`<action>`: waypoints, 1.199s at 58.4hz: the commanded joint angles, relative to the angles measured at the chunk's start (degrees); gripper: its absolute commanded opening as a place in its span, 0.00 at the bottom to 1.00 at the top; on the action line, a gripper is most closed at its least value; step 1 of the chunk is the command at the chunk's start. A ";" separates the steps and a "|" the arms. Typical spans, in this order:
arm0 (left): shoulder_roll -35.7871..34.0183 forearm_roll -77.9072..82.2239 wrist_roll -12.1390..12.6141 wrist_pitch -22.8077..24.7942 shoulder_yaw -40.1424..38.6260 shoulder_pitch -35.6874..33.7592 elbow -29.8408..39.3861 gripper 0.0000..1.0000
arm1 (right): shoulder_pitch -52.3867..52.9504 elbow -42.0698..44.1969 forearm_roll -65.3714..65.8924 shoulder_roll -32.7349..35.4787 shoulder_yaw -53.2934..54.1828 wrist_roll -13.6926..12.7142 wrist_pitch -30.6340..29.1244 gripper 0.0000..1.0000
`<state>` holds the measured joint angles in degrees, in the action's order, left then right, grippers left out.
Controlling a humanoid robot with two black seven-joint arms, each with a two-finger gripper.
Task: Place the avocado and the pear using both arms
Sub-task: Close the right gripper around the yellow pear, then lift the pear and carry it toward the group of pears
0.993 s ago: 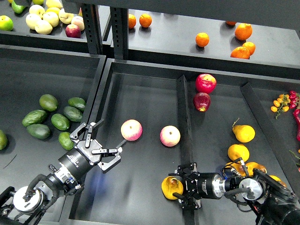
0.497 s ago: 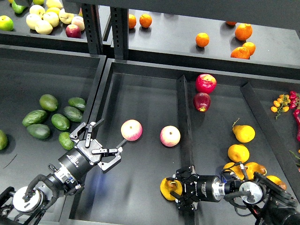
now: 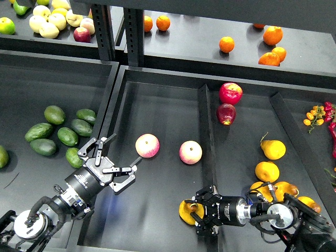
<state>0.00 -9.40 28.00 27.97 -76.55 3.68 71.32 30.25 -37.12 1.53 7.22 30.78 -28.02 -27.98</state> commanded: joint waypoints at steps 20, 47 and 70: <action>0.00 0.00 0.00 0.03 0.44 0.45 0.04 0.99 | 2.18 -9.02 -4.16 15.54 2.44 0.02 -0.02 0.16; 0.00 0.09 0.00 0.03 0.52 0.45 -0.13 0.99 | -7.93 -13.86 -3.90 26.97 2.53 0.02 -0.02 0.17; 0.00 0.09 0.00 0.03 0.44 0.45 -0.22 0.99 | -9.95 -7.97 -2.93 27.85 2.53 0.02 -0.02 0.18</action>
<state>0.00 -9.31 28.00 28.00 -76.02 4.13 71.19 20.38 -48.00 -1.88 35.63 33.32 -28.00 -28.00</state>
